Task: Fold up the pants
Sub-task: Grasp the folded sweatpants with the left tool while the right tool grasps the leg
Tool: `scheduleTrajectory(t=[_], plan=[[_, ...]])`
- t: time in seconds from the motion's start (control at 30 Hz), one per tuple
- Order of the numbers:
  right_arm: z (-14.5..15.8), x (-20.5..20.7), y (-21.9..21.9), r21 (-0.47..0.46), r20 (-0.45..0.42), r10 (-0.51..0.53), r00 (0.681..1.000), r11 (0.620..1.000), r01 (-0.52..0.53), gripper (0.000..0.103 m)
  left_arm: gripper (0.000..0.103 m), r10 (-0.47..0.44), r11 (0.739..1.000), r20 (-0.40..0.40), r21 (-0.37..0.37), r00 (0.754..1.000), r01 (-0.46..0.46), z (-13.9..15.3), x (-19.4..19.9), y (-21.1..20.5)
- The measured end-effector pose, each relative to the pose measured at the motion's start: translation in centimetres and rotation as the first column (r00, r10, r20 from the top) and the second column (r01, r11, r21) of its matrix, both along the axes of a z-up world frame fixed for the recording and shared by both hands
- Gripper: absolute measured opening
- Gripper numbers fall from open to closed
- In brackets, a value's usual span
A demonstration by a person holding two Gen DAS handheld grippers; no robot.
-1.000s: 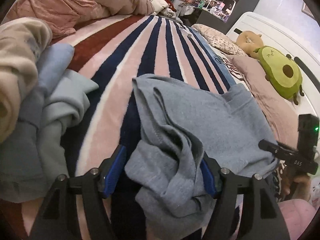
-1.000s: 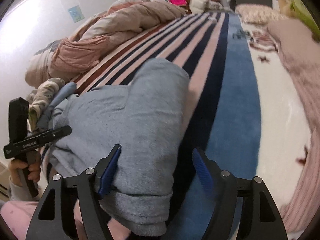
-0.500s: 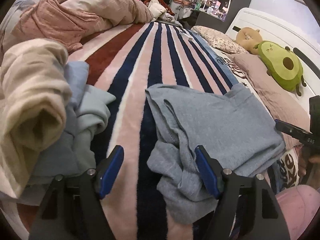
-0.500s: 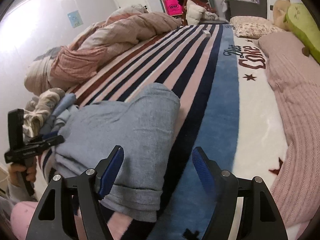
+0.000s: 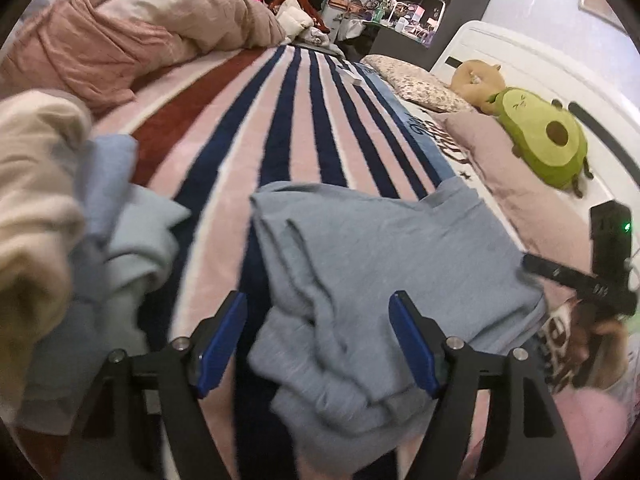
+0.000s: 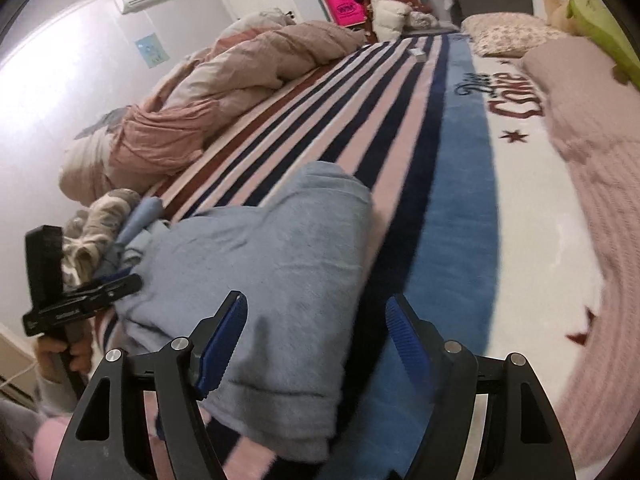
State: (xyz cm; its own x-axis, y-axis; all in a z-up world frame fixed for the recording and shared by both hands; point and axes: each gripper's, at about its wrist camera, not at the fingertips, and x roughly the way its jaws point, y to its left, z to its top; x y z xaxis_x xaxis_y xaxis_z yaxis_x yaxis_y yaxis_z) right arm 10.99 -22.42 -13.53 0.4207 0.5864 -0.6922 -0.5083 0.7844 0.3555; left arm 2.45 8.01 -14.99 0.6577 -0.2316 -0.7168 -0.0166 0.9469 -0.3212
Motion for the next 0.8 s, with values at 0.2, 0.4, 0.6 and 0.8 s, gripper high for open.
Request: scheduleTrajectory(t=[0.2, 0.4, 0.6, 0.8], plan=[[-2.1, 1.2, 1.6, -0.001, -0.069, 0.053, 0.996, 0.999, -0.053, 0.068, 0.070, -0.034, 0.995, -0.075, -0.100, 0.997, 0.027, -2.5, 2.2, -0.3], [-4.4, 1.8, 2.2, 0.054, -0.152, 0.084, 0.985, 0.996, -0.077, 0.063, 0.067, -0.030, 0.994, -0.081, -0.103, 0.996, 0.022, -3.3, 2.8, -1.1], [-4.0, 1.4, 2.7, 0.062, -0.130, 0.093, 0.987, 0.994, -0.085, 0.042, 0.049, -0.040, 0.998, -0.058, -0.047, 0.998, 0.037, -2.2, 2.7, -2.0], [-2.1, 0.8, 2.6, 0.077, -0.078, 0.094, 0.993, 0.993, -0.088, 0.032, 0.029, -0.072, 0.997, 0.008, 0.037, 0.997, 0.071, 0.1, 1.6, -3.2]])
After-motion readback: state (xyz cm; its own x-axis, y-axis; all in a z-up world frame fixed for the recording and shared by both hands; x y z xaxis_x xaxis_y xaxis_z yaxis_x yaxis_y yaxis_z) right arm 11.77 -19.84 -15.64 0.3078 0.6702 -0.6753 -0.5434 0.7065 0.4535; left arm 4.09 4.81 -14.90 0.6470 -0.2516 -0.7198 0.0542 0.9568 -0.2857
